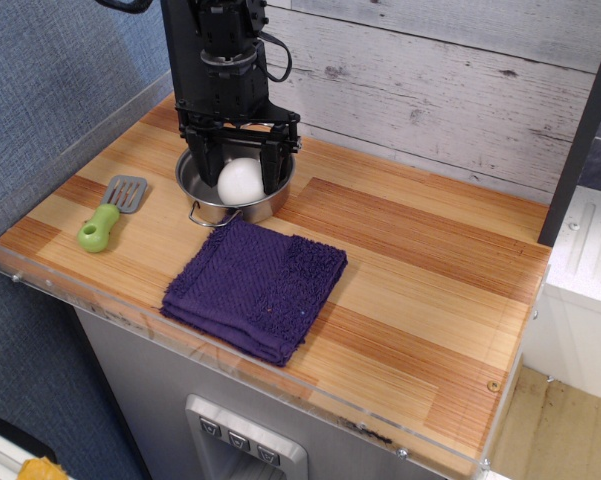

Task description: Put the mushroom inside the pot.

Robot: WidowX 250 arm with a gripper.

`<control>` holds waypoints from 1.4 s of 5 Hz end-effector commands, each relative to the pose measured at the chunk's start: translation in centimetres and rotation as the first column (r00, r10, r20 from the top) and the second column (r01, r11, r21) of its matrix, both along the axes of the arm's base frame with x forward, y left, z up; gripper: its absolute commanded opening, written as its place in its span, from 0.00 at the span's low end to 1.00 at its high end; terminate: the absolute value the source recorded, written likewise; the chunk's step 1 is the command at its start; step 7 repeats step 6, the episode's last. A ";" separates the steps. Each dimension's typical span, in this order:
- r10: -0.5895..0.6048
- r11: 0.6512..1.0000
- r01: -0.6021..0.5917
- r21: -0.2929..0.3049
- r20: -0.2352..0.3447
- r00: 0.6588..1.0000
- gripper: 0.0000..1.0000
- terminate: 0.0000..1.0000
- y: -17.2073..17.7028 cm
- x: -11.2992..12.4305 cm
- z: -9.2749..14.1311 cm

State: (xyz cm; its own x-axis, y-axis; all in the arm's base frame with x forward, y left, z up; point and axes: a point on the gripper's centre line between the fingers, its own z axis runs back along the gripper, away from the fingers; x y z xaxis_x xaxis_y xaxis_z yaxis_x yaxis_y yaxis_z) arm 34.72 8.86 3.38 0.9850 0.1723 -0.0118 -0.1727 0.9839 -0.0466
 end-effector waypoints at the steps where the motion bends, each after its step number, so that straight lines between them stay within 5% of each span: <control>1: -0.047 0.997 0.030 0.075 0.230 0.972 1.00 0.00 -2.7 -1.1 9.8; 2: -0.077 0.995 0.055 0.085 0.279 0.957 1.00 0.00 -4.3 -1.6 11.8; 5: -0.129 0.990 0.109 0.088 0.273 0.953 1.00 0.00 -5.9 -1.8 11.9; 6: -0.129 0.990 0.109 0.088 0.273 0.953 1.00 1.00 -5.9 -1.8 11.9; 7: -0.129 0.990 0.109 0.088 0.273 0.953 1.00 1.00 -5.9 -1.8 11.9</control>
